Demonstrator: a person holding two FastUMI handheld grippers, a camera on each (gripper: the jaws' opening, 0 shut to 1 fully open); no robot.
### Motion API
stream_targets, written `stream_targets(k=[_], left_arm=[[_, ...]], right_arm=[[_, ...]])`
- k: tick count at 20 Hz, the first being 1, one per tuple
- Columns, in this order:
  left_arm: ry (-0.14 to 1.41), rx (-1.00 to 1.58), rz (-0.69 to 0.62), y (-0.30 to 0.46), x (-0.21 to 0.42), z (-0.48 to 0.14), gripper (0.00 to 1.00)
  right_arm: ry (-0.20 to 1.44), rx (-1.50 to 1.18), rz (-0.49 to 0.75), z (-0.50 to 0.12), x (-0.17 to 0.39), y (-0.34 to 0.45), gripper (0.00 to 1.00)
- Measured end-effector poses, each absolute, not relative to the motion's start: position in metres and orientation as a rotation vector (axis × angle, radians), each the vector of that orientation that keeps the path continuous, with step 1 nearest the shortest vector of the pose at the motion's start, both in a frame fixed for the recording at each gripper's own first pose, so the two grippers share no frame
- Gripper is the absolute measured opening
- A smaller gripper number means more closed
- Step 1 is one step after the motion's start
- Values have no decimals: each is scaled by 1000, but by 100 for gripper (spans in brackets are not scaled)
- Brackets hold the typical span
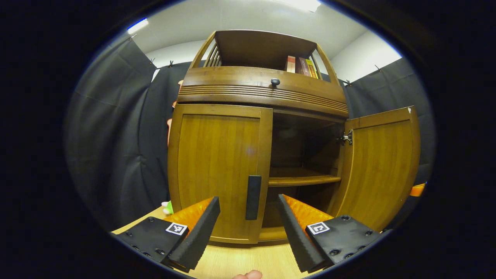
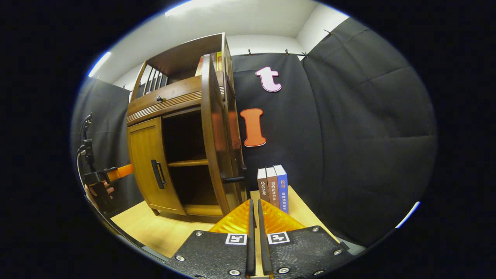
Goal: Open the right door of the double-door shoe cabinet with the right hand, and open the left door with the left hand.
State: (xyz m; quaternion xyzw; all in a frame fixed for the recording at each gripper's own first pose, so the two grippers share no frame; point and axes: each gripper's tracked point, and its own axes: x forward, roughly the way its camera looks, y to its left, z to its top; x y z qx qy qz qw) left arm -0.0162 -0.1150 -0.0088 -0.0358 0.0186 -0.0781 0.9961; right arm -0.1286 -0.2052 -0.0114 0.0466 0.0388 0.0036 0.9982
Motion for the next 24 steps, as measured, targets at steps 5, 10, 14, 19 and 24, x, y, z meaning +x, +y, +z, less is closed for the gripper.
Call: stream_targets(k=[5, 10, 14, 19, 24], left_arm=[[31, -65, -166, -119, -8, -4, 95], [39, -60, -144, -106, -16, -6, 94], [25, -26, -98, -85, -25, -6, 94], [34, -33, -64, -71, -29, -9, 99], [36, -54, -80, -76, -20, -7, 95]], right_arm=[[64, 97, 164, 6, -136, -122, 5], [72, 61, 206, 4, -92, -88, 5], [77, 77, 139, -2, -61, -87, 14], [39, 46, 128, 10, -47, -79, 45], [46, 81, 102, 8, -47, -80, 75]])
